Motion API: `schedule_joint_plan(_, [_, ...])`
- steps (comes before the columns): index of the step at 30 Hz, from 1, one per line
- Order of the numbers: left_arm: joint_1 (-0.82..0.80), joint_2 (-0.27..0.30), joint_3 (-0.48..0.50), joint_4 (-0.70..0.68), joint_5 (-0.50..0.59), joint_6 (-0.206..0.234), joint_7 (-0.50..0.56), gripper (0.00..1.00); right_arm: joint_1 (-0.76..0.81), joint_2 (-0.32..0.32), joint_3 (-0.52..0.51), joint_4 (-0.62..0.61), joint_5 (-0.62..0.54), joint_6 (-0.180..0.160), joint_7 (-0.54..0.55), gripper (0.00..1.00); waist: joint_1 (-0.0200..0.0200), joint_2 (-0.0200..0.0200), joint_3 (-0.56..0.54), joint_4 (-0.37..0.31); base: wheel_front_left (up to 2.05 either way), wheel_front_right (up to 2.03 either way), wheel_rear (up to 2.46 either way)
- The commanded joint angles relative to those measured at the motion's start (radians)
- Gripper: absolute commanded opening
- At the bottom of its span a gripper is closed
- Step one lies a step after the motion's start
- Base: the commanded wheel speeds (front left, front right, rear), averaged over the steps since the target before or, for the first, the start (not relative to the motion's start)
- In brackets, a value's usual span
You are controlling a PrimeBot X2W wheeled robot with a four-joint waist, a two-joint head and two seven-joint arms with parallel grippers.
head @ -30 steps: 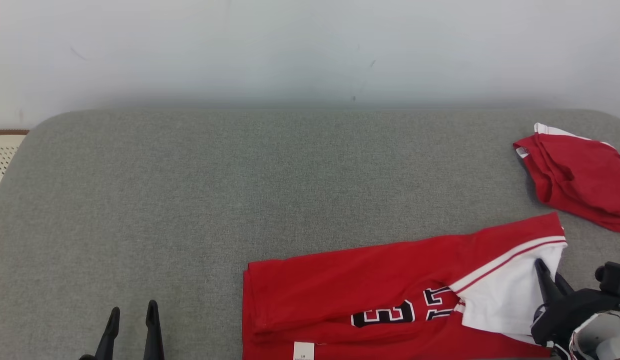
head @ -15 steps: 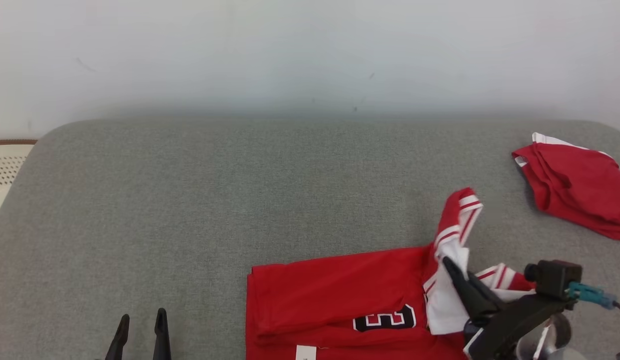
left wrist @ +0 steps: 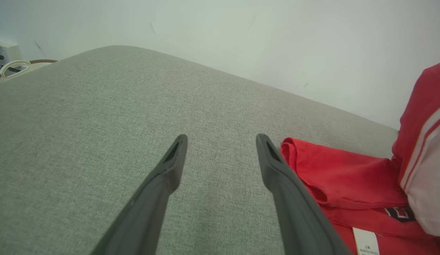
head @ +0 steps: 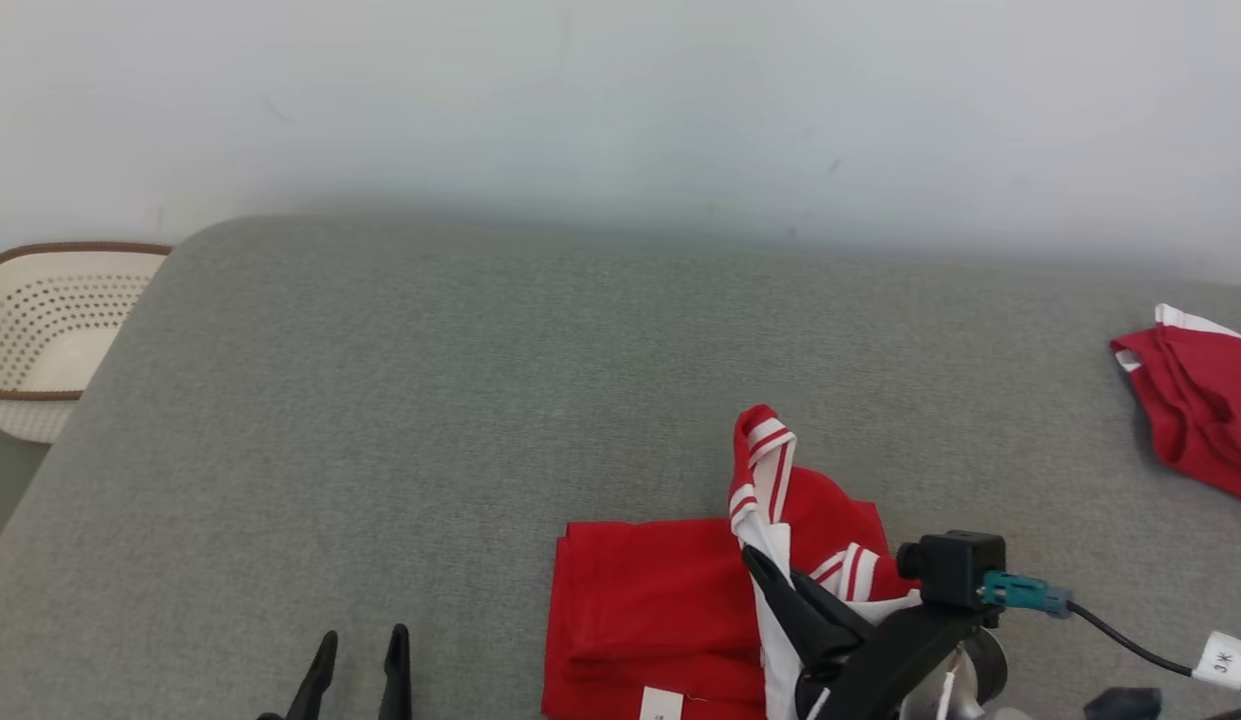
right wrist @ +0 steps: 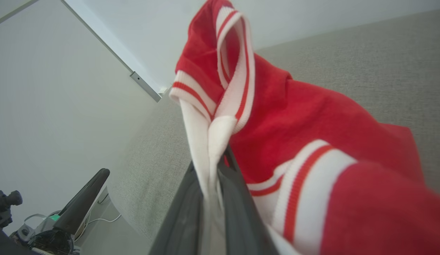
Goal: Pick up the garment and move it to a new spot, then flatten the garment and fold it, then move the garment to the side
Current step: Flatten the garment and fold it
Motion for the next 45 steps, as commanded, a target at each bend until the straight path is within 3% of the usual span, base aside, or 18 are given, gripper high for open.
schedule_joint_plan(1, [-0.004,0.0,-0.003,0.006,-0.007,0.003,-0.004,1.0,-0.01,0.005,0.003,0.006,-0.008,0.001,-0.006,0.0,0.0,0.0,-0.001,0.022,0.0,0.0,0.0])
schedule_joint_plan(19, [-0.051,0.0,-0.13,0.044,-0.04,0.018,-0.004,1.0,-0.179,0.13,0.04,0.42,-0.032,0.001,-0.147,0.0,0.0,0.0,0.016,0.138,0.0,0.0,0.0])
schedule_joint_plan(20, [-0.051,0.0,-0.134,0.049,-0.041,0.021,-0.004,1.0,-0.195,0.136,0.054,0.459,-0.026,0.001,-0.159,0.24,0.0,0.0,0.017,0.14,0.0,0.0,0.0])
schedule_joint_plan(21, [-0.052,0.0,-0.136,0.05,-0.042,0.022,-0.004,1.0,-0.204,0.139,0.062,0.475,-0.023,0.001,-0.165,0.69,0.0,0.0,0.018,0.14,0.0,0.0,0.0])
schedule_joint_plan(22, [-0.053,0.0,-0.137,0.051,-0.044,0.023,-0.004,1.0,-0.211,0.14,0.07,0.488,-0.015,0.001,-0.171,1.0,0.0,0.0,0.018,0.14,0.0,0.0,0.0])
schedule_joint_plan(28, [-0.046,0.0,-0.124,0.053,-0.041,0.027,-0.004,1.0,-0.241,0.142,0.118,0.441,0.045,0.001,-0.229,1.0,0.0,0.0,0.011,0.12,0.0,0.0,0.0])
schedule_joint_plan(33, [-0.03,0.0,-0.112,0.049,-0.038,0.028,-0.004,1.0,-0.235,0.081,0.116,0.304,0.118,0.001,-0.279,1.0,0.0,0.0,0.0,0.096,0.0,0.0,0.0])
schedule_joint_plan(37, [-0.017,0.0,-0.1,0.04,-0.032,0.026,-0.004,1.0,-0.208,0.011,0.057,0.218,0.107,0.001,-0.322,1.0,0.0,0.0,-0.004,0.081,0.0,0.0,0.0])
schedule_joint_plan(45, [-0.007,0.0,-0.066,0.019,-0.019,0.022,-0.004,1.0,-0.144,-0.074,-0.089,0.174,0.029,0.001,-0.35,1.0,0.0,0.0,0.0,0.064,0.0,0.0,0.0])
